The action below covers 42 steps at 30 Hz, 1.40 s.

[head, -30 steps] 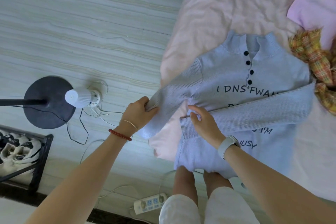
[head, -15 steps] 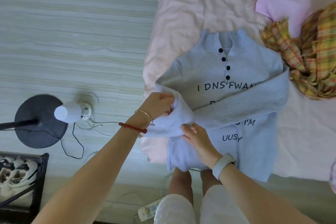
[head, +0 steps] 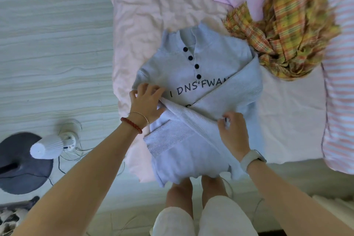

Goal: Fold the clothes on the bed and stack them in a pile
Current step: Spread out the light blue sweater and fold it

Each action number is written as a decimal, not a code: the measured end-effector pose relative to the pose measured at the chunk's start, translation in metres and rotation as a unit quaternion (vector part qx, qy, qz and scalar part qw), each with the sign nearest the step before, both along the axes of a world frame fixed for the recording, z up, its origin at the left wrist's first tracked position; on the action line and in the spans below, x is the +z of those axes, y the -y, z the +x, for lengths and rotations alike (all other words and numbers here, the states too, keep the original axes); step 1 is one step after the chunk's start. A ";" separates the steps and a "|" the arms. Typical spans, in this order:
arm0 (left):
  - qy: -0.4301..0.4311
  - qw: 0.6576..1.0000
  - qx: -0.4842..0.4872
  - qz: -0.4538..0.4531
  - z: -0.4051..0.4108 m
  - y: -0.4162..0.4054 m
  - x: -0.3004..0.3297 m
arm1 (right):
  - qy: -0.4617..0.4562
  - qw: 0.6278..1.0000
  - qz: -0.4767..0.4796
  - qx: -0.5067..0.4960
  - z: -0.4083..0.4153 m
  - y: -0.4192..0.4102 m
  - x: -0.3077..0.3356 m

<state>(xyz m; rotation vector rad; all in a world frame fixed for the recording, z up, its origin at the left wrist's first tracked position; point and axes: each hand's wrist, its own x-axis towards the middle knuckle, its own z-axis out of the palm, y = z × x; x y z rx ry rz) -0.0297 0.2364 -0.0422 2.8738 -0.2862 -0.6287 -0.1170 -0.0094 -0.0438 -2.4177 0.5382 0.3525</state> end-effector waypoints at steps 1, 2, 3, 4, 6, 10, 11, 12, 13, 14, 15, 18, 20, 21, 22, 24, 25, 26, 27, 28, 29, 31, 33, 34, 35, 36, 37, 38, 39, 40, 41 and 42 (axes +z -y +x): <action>0.007 1.000 -0.005 0.002 0.004 0.001 -0.001 | 0.027 0.998 -0.037 0.051 -0.007 -0.007 0.002; 0.016 1.000 -0.016 -0.002 0.009 0.002 -0.002 | 0.031 0.992 -0.060 0.106 -0.015 -0.016 0.000; 0.024 0.999 -0.029 -0.014 0.013 0.003 -0.001 | 0.004 0.984 -0.079 0.157 -0.022 -0.025 -0.002; 0.027 0.998 -0.044 -0.036 0.018 0.006 0.000 | -0.045 0.976 -0.095 0.191 -0.028 -0.032 -0.007; 0.018 0.993 -0.055 -0.105 0.021 0.005 0.005 | -0.126 0.956 -0.145 0.220 -0.032 -0.044 -0.016; -0.012 0.987 -0.067 -0.144 0.022 0.009 0.015 | -0.111 0.960 -0.184 0.180 -0.022 -0.038 -0.024; -0.002 0.987 -0.072 -0.143 0.024 0.010 0.017 | -0.109 0.966 -0.172 0.162 -0.018 -0.033 -0.023; 0.010 0.987 -0.079 -0.138 0.026 0.011 0.018 | -0.105 0.974 -0.146 0.135 -0.014 -0.026 -0.022; 0.021 0.987 -0.088 -0.130 0.030 0.012 0.020 | -0.098 0.984 -0.108 0.101 -0.010 -0.016 -0.019; 0.029 0.988 -0.096 -0.118 0.034 0.013 0.021 | -0.089 0.992 -0.064 0.069 -0.006 -0.003 -0.016; 0.031 0.988 -0.106 -0.105 0.039 0.014 0.022 | -0.087 0.995 -0.019 0.040 -0.003 0.012 -0.011; 0.014 0.992 -0.117 -0.048 0.055 0.020 0.021 | -0.117 0.993 0.029 0.020 0.007 0.057 0.004; -0.002 0.995 -0.100 -0.008 0.064 0.030 0.019 | -0.161 0.986 0.021 0.023 0.016 0.081 0.006; 0.005 0.995 -0.095 0.006 0.067 0.035 0.017 | -0.182 0.983 0.027 0.023 0.018 0.091 0.004; 0.028 0.995 -0.092 0.016 0.068 0.042 0.014 | -0.199 0.979 0.027 0.023 0.020 0.099 0.002; 0.090 0.992 -0.068 0.049 0.066 0.054 0.008 | -0.219 0.976 -0.007 0.011 0.019 0.112 -0.005; 0.117 0.990 -0.045 0.064 0.062 0.061 0.007 | -0.217 0.976 -0.034 -0.005 0.017 0.117 -0.008; 0.146 0.986 -0.025 0.071 0.057 0.067 0.006 | -0.212 0.975 -0.056 -0.027 0.013 0.121 -0.010; 0.180 0.981 -0.016 0.070 0.051 0.072 0.005 | -0.207 0.975 -0.062 -0.053 0.009 0.123 -0.012; 0.211 0.975 -0.020 0.062 0.043 0.075 0.004 | -0.201 0.975 -0.056 -0.081 0.005 0.125 -0.014; 0.228 0.972 -0.034 0.051 0.033 0.079 0.000 | -0.197 0.974 -0.046 -0.107 0.002 0.127 -0.015; 0.211 0.974 -0.077 0.035 0.005 0.084 -0.008 | -0.187 0.971 -0.006 -0.149 -0.002 0.129 -0.019; 0.135 0.984 -0.105 0.050 -0.021 0.086 -0.015 | -0.176 0.967 0.067 -0.169 -0.005 0.132 -0.021; 0.086 0.990 -0.098 0.060 -0.030 0.086 -0.019 | -0.183 0.965 0.087 -0.164 -0.008 0.133 -0.022; 0.037 0.994 -0.078 0.070 -0.034 0.084 -0.024 | -0.200 0.965 0.083 -0.147 -0.011 0.135 -0.022; -0.008 0.995 -0.057 0.084 -0.034 0.081 -0.031 | -0.229 0.964 0.057 -0.118 -0.014 0.137 -0.022; -0.043 0.993 -0.049 0.100 -0.031 0.077 -0.038 | -0.264 0.961 0.024 -0.083 -0.016 0.139 -0.022; -0.068 0.990 -0.054 0.113 -0.027 0.074 -0.044 | -0.300 0.953 0.000 -0.051 -0.017 0.142 -0.022; -0.083 0.987 -0.064 0.119 -0.022 0.071 -0.047 | -0.334 0.942 -0.006 -0.032 -0.015 0.145 -0.021; -0.094 0.986 -0.070 0.118 -0.018 0.068 -0.046 | -0.367 0.930 0.001 -0.027 -0.010 0.147 -0.020; -0.106 0.985 -0.070 0.112 -0.014 0.067 -0.044 | -0.396 0.918 0.005 -0.023 -0.004 0.149 -0.018; -0.118 0.985 -0.069 0.107 -0.011 0.067 -0.041 | -0.418 0.909 -0.007 -0.005 0.002 0.149 -0.014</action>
